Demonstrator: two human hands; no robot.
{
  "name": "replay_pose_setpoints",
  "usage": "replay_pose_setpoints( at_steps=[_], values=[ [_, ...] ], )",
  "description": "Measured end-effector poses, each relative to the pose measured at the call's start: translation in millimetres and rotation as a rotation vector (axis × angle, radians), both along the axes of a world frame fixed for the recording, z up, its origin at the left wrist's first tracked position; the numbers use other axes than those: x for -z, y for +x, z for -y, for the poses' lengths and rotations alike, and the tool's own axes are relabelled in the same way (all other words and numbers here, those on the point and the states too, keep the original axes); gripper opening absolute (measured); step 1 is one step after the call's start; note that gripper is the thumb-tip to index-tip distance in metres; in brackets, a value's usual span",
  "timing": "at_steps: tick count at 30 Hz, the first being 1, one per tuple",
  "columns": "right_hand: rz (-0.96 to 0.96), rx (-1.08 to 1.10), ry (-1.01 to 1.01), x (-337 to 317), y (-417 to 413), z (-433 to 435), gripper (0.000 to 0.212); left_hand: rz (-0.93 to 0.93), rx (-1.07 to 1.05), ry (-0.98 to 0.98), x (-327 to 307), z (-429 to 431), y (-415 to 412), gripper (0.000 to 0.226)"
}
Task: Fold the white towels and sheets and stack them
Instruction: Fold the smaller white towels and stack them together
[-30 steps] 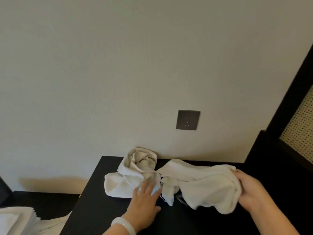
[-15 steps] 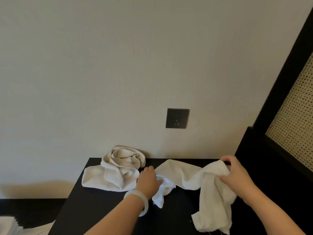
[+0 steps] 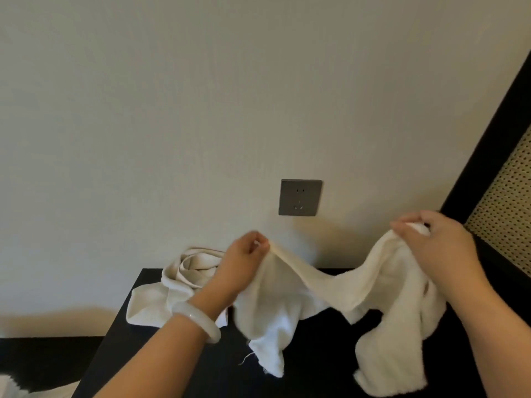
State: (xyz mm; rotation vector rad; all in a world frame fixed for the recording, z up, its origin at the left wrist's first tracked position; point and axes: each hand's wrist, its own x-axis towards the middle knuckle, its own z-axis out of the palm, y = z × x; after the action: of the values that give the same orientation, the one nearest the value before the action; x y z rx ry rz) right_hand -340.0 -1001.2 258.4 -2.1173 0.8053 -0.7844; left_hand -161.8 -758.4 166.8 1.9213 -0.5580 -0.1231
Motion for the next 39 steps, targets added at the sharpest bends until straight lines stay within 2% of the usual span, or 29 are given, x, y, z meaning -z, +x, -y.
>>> replay_pose_setpoints(
  at_steps=[1, 2, 5, 7, 9, 12, 14, 16, 17, 20, 21, 23, 25, 26, 28, 31, 33, 36, 39],
  values=[
    [-0.004, -0.014, -0.008, 3.6, 12.1, -3.4, 0.005, 0.025, -0.022, -0.018, -10.5, -2.0, 3.3, 0.018],
    [-0.022, -0.044, -0.011, 11.2, 25.5, -9.0, 0.013, 0.026, -0.054, -0.009, -16.2, -3.2, 5.9, 0.016],
    [-0.227, -0.297, 0.142, 53.1, 53.3, -37.4, 0.057, -0.124, -0.145, 0.103, 0.3, -7.0, 5.8, 0.004],
    [-0.389, -0.476, 0.316, 89.1, 52.4, -49.8, 0.080, -0.260, -0.118, 0.192, 31.1, -14.8, -1.5, 0.013],
    [-0.483, -0.497, 0.384, 119.7, 40.5, -50.0, 0.075, -0.375, -0.080, 0.277, 62.6, -27.3, -12.3, 0.021],
    [-0.508, -0.358, 0.331, 151.8, 26.5, -41.9, 0.032, -0.384, -0.098, 0.439, 94.5, -43.4, -28.6, 0.031],
    [-0.511, -0.322, 0.326, 164.7, 21.5, -44.2, 0.020, -0.410, -0.116, 0.413, 102.1, -45.5, -38.8, 0.029],
    [-0.537, -0.310, 0.293, 175.0, 18.7, -52.2, 0.015, -0.458, -0.167, 0.295, 101.9, -42.9, -48.3, 0.026],
    [-0.576, -0.298, 0.233, 179.5, 17.2, -57.7, 0.015, -0.482, -0.203, 0.231, 98.5, -41.8, -53.1, 0.025],
    [-0.802, -0.243, -0.147, 195.1, 7.5, -72.5, 0.041, -0.515, -0.251, 0.044, 81.4, -43.0, -68.4, 0.021],
    [-0.824, -0.238, -0.207, 199.0, 3.7, -73.9, 0.044, -0.511, -0.238, -0.022, 73.2, -46.4, -74.4, 0.020],
    [-0.738, -0.247, -0.144, 201.0, -0.2, -69.4, 0.028, -0.478, -0.187, -0.146, 54.4, -55.9, -85.1, 0.016],
    [-0.530, -0.228, 0.118, 190.3, 0.0, -62.2, 0.011, -0.440, -0.109, -0.209, 32.8, -61.8, -93.2, 0.018],
    [-0.420, -0.212, 0.266, 180.1, 0.6, -60.8, 0.010, -0.423, -0.067, -0.204, 22.8, -60.1, -96.9, 0.019],
    [-0.235, -0.235, 0.471, 158.1, 2.5, -63.7, 0.020, -0.391, -0.003, -0.118, 10.6, -49.6, -105.7, 0.017],
    [-0.074, -0.314, 0.633, 129.5, -1.3, -82.3, 0.038, -0.400, 0.065, 0.043, 9.4, -29.8, -124.1, 0.019],
    [-0.021, -0.305, 0.644, 118.5, -7.4, -92.1, 0.036, -0.424, 0.101, 0.059, 11.1, -22.4, -134.1, 0.019],
    [0.035, -0.298, 0.503, 106.6, -20.4, -102.0, 0.021, -0.453, 0.125, -0.008, 10.1, -17.7, -142.5, 0.015],
    [-0.013, -0.387, 0.414, 99.7, -33.8, -112.6, 0.018, -0.468, 0.116, -0.058, 7.2, -15.0, -147.3, 0.010]
  ],
)
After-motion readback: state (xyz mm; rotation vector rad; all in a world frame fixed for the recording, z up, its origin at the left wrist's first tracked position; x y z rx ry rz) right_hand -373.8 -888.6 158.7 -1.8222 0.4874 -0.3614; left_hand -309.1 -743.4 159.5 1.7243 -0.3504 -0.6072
